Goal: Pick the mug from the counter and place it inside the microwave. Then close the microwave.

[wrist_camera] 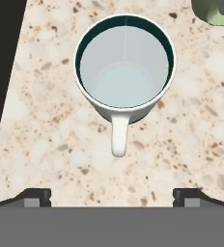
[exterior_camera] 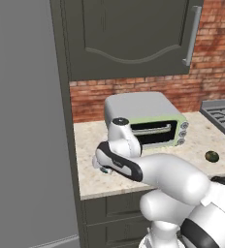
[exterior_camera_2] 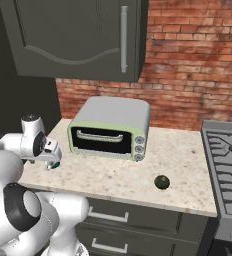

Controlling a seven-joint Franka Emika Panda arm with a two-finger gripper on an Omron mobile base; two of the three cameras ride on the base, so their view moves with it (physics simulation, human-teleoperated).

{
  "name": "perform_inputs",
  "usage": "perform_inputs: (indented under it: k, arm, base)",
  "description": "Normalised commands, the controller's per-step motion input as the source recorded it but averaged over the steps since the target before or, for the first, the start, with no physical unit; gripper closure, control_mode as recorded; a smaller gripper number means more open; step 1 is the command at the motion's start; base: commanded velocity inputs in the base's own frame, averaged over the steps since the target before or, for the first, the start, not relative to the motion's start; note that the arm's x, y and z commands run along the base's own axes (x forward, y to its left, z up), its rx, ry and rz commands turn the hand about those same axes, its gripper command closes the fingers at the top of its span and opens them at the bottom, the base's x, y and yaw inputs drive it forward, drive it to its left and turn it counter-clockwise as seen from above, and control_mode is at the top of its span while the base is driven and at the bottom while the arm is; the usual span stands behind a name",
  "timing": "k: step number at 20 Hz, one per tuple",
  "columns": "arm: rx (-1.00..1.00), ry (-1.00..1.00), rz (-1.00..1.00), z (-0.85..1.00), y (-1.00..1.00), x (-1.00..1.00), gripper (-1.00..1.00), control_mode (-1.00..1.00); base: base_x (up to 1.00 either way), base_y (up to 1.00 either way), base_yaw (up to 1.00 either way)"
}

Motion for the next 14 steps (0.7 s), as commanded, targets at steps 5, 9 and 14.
perform_inputs:
  k: [5, 9, 14]
  arm:
    - [0.0, 0.0, 0.0, 0.0, -0.18, 0.08, -1.0, -1.0]
    - [0.0, 0.0, 0.0, 0.0, -0.05, 0.12, -1.0, -1.0]
    - [0.0, 0.0, 0.0, -0.03, 0.01, 0.13, -1.0, -1.0]
  base:
    - [0.0, 0.0, 0.0]
    - [0.0, 0.0, 0.0]
    - [0.0, 0.0, 0.0]
